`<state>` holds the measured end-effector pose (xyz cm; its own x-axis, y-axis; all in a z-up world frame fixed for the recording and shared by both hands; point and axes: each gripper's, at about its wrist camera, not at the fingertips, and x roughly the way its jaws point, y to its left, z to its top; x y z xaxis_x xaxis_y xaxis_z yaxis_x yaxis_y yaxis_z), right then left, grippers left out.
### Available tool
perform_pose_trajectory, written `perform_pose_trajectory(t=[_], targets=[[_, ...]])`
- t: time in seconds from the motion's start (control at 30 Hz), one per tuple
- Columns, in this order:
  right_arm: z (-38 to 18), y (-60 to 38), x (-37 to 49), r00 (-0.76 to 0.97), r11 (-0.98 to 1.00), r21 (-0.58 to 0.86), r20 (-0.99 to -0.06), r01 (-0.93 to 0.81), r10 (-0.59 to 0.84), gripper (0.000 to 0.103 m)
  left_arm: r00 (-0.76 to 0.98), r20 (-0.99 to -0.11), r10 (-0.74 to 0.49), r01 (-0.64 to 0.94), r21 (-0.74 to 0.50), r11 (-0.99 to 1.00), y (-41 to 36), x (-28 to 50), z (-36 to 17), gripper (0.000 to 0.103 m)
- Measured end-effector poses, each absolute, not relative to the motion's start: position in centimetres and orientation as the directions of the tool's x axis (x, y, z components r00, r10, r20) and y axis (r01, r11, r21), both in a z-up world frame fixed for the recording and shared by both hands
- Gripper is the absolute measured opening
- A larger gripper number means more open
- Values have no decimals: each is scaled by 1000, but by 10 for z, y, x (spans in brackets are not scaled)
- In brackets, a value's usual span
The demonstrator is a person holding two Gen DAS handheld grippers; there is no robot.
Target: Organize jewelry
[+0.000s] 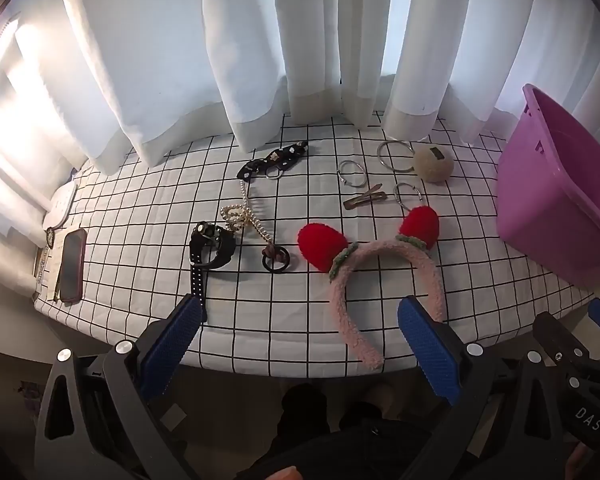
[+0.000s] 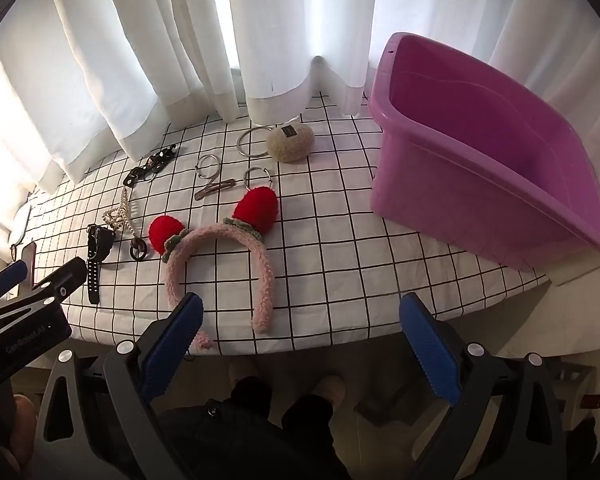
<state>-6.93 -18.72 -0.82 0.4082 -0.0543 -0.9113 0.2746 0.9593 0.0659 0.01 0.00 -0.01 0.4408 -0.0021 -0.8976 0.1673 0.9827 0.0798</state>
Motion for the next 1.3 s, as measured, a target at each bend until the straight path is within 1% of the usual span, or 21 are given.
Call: perform_pose_trajectory(t=[1.3], targets=[[-7,-191,-62,407,958,70,-912,278,-51,94,453,-891,10,169,97,981,0,4,2,97]])
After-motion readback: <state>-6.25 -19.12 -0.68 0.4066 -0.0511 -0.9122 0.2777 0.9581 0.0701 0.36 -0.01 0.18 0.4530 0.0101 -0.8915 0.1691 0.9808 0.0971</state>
